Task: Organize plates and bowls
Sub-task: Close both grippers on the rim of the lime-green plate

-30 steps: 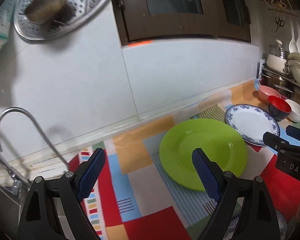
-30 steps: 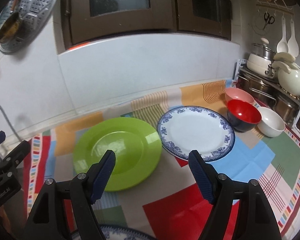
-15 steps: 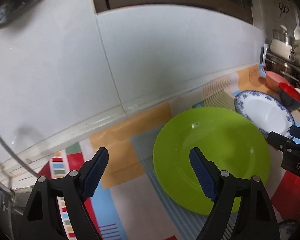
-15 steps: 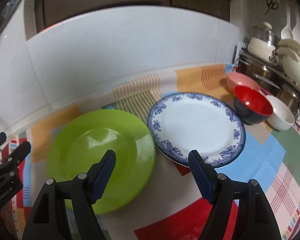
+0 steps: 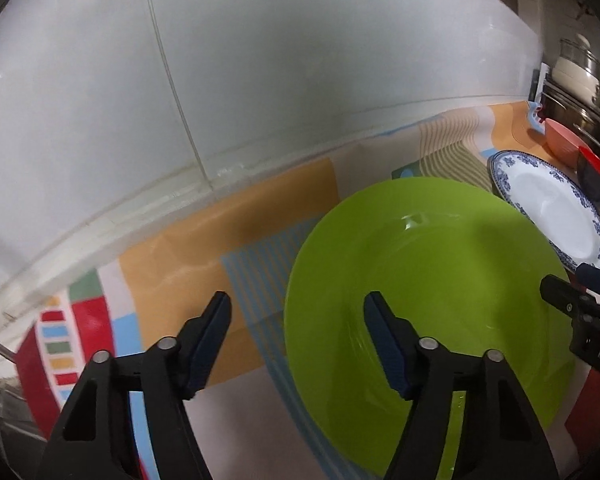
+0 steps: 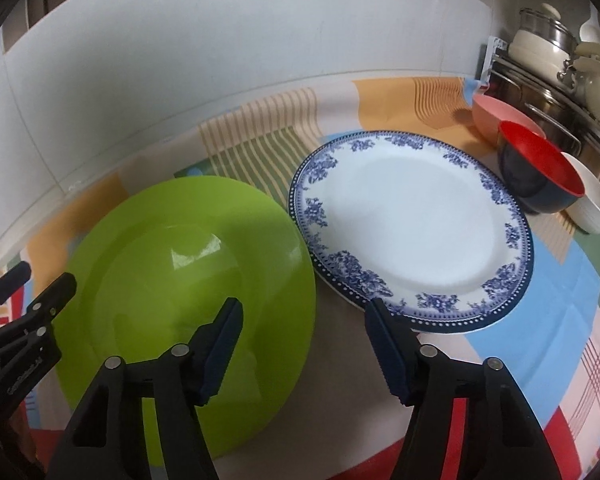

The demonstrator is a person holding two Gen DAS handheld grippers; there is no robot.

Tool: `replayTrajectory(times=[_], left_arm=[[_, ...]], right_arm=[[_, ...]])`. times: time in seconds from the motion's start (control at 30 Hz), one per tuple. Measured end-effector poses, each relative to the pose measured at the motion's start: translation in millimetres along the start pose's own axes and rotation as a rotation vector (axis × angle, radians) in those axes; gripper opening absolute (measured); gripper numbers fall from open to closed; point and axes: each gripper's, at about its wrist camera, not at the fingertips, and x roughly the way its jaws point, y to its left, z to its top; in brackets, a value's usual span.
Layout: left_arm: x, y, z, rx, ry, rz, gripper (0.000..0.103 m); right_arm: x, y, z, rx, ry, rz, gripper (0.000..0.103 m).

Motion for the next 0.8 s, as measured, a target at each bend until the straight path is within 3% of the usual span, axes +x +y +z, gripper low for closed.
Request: replayTrajectory(times=[0.27,0.5,0.63,0.8], left_arm=[[7.5,-1.0,-2.2,-0.011,0.031,-0.031,0.056],[9.9,-1.8,0.0,-0.024,0.037,-0.076,0.041],[11.2,-2.4,2.4,-0.025,0.050,-0.083,0.041],[12.6,-2.1,5.7,-0.040,0.066,-0.089,0.039]], right_arm=[[3.3,6.7,0.9,-0.033,0.002,-0.028,0.055],[7.8,4.8,-1.7,-0.009,0.028,0.017,0.050],[12.2,6.2,1.0,-0.006,0.036,0.049,0.040],[13.2,7.9,2.5,-0.014,0.041,0.043,0.040]])
